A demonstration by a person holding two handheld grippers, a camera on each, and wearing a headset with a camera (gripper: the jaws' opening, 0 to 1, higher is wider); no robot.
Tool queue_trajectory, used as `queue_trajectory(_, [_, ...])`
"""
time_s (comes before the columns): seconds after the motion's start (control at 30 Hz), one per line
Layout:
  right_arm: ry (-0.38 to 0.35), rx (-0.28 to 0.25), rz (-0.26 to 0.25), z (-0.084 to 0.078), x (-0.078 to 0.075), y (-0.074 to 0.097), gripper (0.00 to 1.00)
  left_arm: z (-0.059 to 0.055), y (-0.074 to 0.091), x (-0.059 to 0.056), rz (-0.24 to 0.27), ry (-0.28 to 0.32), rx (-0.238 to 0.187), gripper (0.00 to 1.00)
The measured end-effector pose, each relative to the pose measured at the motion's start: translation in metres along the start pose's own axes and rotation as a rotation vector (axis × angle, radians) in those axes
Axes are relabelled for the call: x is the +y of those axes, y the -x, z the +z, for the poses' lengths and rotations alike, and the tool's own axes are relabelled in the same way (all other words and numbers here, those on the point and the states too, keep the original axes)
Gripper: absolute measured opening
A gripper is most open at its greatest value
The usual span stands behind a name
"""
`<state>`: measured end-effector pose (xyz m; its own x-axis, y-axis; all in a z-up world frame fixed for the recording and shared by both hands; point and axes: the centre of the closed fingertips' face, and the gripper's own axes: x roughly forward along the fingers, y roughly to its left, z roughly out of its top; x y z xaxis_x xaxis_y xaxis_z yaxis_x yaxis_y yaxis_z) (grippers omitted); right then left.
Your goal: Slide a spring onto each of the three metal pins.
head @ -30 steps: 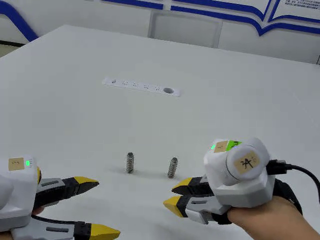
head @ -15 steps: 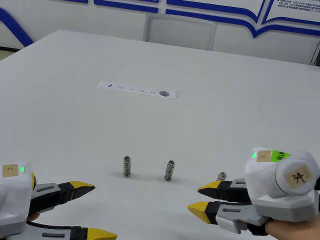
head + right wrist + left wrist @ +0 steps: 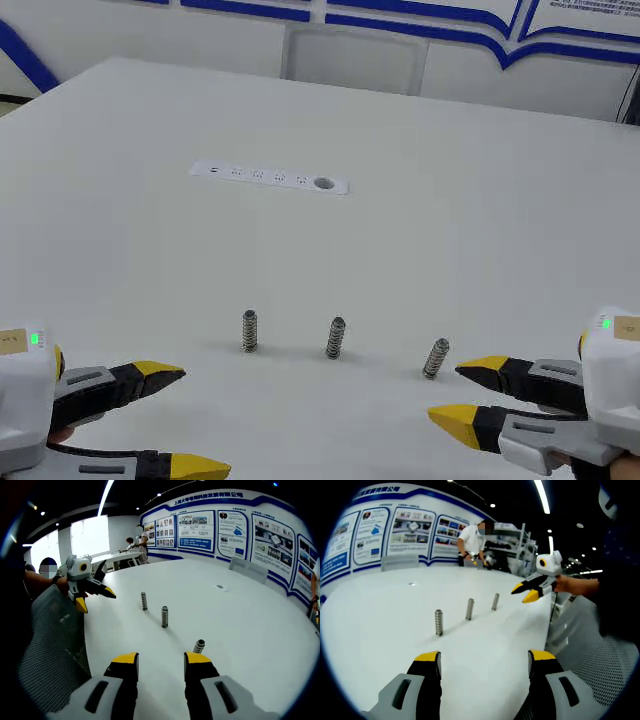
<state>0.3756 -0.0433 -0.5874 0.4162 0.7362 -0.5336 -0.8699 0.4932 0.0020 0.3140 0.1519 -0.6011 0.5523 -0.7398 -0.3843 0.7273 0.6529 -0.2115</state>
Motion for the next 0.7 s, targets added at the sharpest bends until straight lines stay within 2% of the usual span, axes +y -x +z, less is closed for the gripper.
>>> queue_trajectory(0.17, [0.012, -0.036, -0.001, -0.003, -0.004, 0.004, 0.44, 0.000, 0.000, 0.000, -0.002, 0.001, -0.002, 0.72])
queue_trajectory(0.37, [0.021, -0.050, 0.007, -0.010, -0.007, 0.008, 0.53, 0.001, 0.001, 0.001, 0.000, 0.006, -0.009, 0.72])
queue_trajectory(0.53, [0.011, -0.056, -0.002, -0.013, -0.010, 0.010, 0.56, 0.004, 0.002, 0.003, 0.008, 0.016, -0.025, 0.72])
queue_trajectory(0.7, [0.005, -0.071, -0.010, -0.010, -0.013, 0.012, 0.58, 0.003, 0.001, 0.003, 0.006, 0.013, -0.021, 0.72])
